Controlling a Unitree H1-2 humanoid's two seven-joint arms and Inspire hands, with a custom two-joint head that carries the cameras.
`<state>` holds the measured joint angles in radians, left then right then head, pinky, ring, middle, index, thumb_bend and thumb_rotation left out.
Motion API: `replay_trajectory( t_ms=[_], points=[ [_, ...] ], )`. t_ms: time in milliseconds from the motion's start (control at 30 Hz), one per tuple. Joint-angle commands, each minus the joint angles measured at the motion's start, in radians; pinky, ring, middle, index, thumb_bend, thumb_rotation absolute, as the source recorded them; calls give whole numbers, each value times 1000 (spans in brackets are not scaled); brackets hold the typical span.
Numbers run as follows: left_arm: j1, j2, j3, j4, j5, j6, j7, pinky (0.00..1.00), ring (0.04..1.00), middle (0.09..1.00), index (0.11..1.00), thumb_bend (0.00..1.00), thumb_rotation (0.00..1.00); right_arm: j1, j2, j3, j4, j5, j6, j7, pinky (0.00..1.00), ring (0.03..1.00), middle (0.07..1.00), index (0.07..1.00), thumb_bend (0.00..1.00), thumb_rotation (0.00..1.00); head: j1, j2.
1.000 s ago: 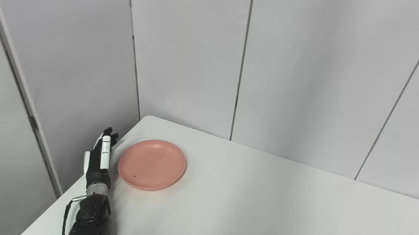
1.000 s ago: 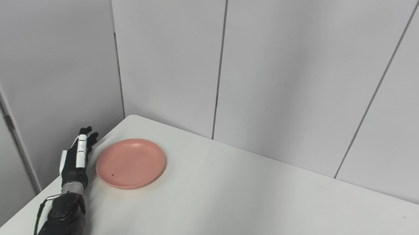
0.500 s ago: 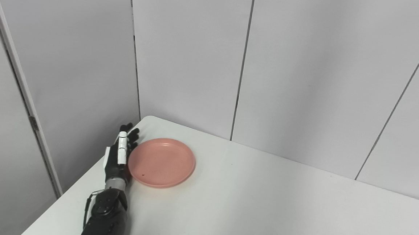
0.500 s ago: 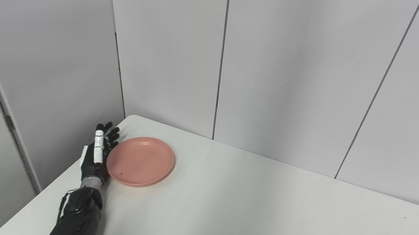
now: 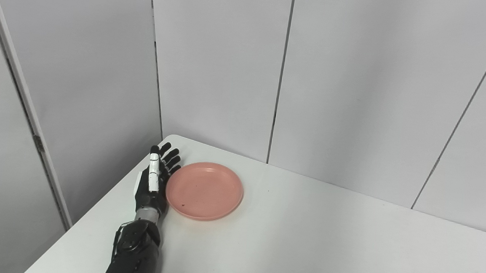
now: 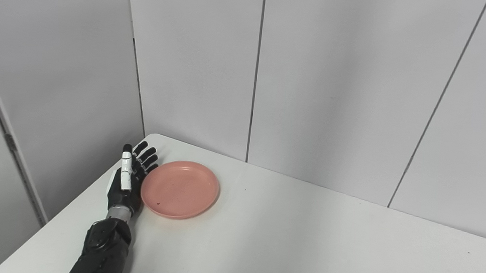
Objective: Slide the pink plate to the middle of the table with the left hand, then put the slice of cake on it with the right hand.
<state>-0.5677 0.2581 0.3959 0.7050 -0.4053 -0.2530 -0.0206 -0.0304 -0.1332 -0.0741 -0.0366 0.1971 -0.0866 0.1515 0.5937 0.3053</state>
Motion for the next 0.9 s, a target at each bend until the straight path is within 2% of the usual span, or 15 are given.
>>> replay_trajectory(
  t_ms=[0,233,400,867],
  points=[
    [-1,-25,-8,7,-19,53,-14,822,844,824,823,812,972,4,-1,-5,-1,-6,-31,-2,1000,1000,1000,1000,478,874,-4,3],
    [-1,-27,-26,19,-30,65,-50,793,822,811,807,819,975,3,5,-2,-3,-10,-33,-5,1000,1000,1000,1000,482,866,-13,5],
    [-1,-33,-39,17,-30,87,-73,777,808,801,794,817,937,4,13,-2,-4,-16,-35,-11,1000,1000,1000,1000,457,867,-23,6],
    [24,-62,-120,-98,4,172,-94,795,827,816,809,764,955,5,32,5,-16,-39,-34,-23,1000,1000,1000,1000,434,893,-72,33]
  ],
)
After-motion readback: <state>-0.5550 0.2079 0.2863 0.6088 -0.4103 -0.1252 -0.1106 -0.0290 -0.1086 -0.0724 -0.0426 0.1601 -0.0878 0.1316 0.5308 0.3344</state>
